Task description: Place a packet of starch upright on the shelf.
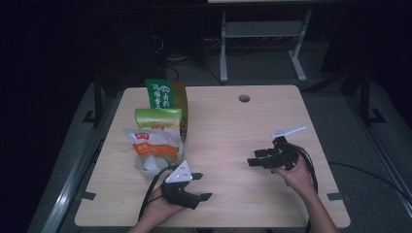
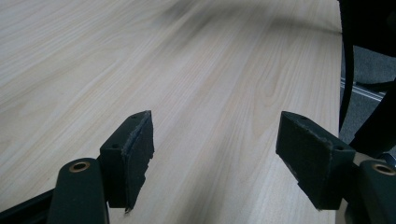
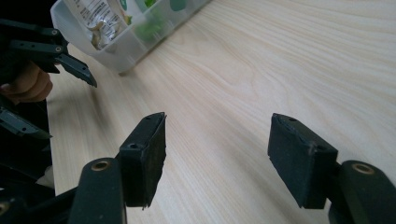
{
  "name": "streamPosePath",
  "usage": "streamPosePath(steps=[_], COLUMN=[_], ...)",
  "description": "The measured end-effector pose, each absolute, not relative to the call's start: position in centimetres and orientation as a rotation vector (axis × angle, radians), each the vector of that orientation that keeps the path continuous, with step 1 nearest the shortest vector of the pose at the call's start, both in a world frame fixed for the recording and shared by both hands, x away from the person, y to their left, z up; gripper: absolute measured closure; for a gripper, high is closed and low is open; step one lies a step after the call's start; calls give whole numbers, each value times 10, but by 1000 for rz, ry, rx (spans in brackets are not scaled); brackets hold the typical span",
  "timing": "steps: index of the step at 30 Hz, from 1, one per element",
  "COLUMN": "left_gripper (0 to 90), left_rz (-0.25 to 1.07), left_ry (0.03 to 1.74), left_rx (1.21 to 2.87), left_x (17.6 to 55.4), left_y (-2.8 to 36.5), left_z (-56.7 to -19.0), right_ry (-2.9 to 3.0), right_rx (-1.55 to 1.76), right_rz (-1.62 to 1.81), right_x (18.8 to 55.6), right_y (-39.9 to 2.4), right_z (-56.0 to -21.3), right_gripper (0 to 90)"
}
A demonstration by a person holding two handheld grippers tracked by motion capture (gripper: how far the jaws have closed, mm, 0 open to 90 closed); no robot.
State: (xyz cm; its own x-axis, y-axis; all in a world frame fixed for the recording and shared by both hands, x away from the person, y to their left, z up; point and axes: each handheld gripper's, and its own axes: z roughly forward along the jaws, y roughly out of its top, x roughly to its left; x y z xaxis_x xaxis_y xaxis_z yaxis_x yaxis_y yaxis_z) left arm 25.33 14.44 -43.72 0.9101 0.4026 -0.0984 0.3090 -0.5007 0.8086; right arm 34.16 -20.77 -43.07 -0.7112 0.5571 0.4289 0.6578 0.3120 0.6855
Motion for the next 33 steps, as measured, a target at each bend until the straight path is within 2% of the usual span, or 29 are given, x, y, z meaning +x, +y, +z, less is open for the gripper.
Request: streamPosePath(steps=[33], left_gripper=[273], left_rz=[116], left_ry=[501], left_rx=[2138], left_x=[249], left_y=[143], left_z=[-439], right_ry=[-2395], right_rx=[-1239], right_rz=[-1410], right_x=[298], right_y=[-244], right_z=[-446], right_gripper=[361])
